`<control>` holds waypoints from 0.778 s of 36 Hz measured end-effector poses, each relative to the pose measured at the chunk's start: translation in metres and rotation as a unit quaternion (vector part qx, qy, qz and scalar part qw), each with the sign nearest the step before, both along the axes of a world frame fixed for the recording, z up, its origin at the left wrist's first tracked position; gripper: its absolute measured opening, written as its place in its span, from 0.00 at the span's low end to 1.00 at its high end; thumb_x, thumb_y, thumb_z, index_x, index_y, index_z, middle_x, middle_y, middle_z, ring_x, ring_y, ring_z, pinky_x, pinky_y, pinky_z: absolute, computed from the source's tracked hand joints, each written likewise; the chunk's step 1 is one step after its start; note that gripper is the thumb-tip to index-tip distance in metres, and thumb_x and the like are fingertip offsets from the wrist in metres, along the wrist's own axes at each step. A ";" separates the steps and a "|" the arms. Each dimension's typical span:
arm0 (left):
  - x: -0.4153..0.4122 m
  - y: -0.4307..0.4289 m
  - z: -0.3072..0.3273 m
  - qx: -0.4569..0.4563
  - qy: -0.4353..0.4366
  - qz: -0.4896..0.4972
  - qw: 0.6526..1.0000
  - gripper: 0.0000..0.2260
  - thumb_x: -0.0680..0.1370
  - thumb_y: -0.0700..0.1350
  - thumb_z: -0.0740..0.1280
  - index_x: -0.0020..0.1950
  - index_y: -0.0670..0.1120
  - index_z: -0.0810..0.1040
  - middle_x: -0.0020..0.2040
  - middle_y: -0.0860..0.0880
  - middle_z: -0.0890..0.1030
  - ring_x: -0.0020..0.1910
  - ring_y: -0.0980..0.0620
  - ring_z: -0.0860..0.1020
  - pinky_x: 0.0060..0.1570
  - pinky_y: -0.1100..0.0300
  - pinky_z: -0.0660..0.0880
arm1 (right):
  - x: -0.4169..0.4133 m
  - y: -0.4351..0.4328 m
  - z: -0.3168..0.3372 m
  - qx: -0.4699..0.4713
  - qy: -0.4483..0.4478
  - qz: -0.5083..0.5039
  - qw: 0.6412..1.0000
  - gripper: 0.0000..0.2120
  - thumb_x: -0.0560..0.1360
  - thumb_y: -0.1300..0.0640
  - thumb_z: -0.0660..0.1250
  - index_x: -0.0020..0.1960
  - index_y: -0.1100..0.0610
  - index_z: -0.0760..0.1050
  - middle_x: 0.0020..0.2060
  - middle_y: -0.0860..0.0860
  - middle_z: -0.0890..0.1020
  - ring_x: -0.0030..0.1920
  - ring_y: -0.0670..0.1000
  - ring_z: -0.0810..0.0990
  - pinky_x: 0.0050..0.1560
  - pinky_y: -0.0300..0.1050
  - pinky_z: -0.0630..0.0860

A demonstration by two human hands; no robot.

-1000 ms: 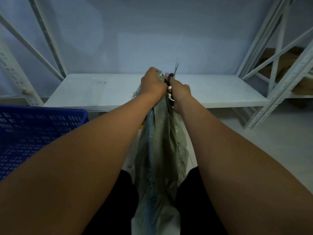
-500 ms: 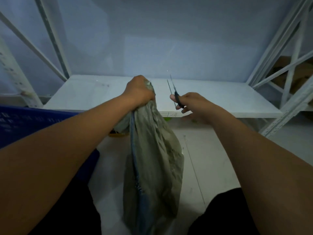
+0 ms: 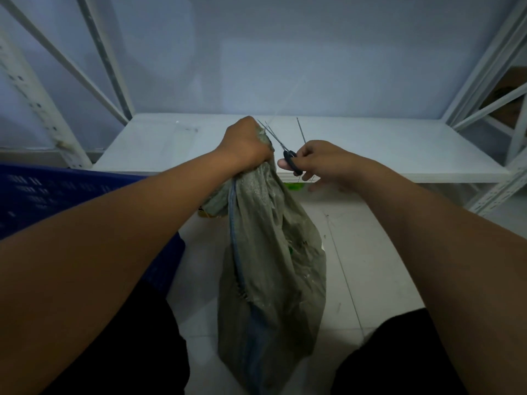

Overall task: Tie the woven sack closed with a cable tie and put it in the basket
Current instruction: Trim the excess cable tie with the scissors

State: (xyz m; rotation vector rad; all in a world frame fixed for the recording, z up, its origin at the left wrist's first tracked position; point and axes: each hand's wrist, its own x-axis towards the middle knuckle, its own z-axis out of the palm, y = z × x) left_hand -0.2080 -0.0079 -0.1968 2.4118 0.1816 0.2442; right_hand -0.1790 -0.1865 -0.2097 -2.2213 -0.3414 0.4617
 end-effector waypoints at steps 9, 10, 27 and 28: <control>-0.002 -0.001 0.000 0.014 0.015 -0.003 1.000 0.09 0.69 0.43 0.75 0.44 0.44 0.77 0.38 0.50 0.75 0.42 0.49 0.76 0.29 0.62 0.66 | -0.005 -0.008 0.003 0.005 -0.010 -0.009 1.000 0.24 0.71 0.39 0.76 0.51 0.57 0.74 0.49 0.54 0.81 0.49 0.51 0.79 0.48 0.51 0.84; -0.002 -0.001 0.000 0.007 0.015 0.000 1.000 0.09 0.69 0.43 0.75 0.45 0.44 0.77 0.38 0.50 0.75 0.41 0.49 0.76 0.28 0.62 0.66 | -0.006 -0.007 0.004 0.005 -0.009 -0.008 1.000 0.24 0.71 0.39 0.76 0.51 0.57 0.75 0.49 0.54 0.82 0.48 0.51 0.79 0.47 0.50 0.84; 0.005 -0.004 -0.011 0.056 -0.035 0.006 0.998 0.07 0.72 0.38 0.67 0.49 0.42 0.73 0.46 0.47 0.76 0.44 0.49 0.74 0.35 0.61 0.66 | -0.018 0.011 0.011 0.022 -0.003 0.014 1.000 0.31 0.73 0.37 0.73 0.55 0.66 0.79 0.45 0.58 0.84 0.40 0.52 0.80 0.51 0.59 0.83; 0.004 -0.004 -0.012 0.057 -0.037 0.004 0.998 0.08 0.72 0.38 0.67 0.49 0.42 0.72 0.46 0.47 0.75 0.44 0.49 0.74 0.36 0.60 0.66 | -0.018 0.012 0.011 0.020 -0.004 0.012 1.000 0.32 0.73 0.37 0.73 0.55 0.67 0.78 0.46 0.59 0.84 0.40 0.52 0.80 0.52 0.59 0.83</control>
